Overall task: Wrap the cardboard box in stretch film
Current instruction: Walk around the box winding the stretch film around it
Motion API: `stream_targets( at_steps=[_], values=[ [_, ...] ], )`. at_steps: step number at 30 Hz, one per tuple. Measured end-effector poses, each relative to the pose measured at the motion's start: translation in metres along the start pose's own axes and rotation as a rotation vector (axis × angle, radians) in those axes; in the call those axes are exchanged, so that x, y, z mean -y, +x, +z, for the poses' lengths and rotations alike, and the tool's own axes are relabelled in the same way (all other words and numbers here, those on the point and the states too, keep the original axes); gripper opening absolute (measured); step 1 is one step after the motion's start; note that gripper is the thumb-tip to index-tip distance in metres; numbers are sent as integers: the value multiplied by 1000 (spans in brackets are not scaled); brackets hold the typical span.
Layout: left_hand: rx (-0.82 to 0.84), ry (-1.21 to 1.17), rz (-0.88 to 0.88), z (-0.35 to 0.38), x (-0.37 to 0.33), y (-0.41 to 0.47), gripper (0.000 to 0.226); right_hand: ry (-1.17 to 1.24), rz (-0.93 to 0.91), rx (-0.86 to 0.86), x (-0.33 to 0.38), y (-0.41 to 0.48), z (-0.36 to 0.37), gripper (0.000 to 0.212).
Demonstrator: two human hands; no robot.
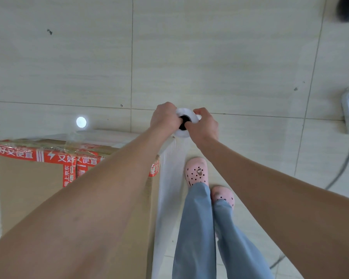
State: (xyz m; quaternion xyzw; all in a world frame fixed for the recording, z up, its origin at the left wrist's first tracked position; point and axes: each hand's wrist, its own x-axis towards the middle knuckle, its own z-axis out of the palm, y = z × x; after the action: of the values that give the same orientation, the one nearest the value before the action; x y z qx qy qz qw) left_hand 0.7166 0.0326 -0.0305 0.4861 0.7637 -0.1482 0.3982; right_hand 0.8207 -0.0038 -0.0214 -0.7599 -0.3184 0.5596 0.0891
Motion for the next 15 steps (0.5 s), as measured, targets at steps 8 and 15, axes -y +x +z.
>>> stream_targets(
  at_steps=[8, 15],
  values=[
    [-75, -30, -20, -26, 9, 17, 24, 90, -28, 49, 26, 12, 15, 46],
    [-114, -147, -51, -40, 24, 32, 15, 64, -65, 92, 47, 22, 26, 48]
  ],
)
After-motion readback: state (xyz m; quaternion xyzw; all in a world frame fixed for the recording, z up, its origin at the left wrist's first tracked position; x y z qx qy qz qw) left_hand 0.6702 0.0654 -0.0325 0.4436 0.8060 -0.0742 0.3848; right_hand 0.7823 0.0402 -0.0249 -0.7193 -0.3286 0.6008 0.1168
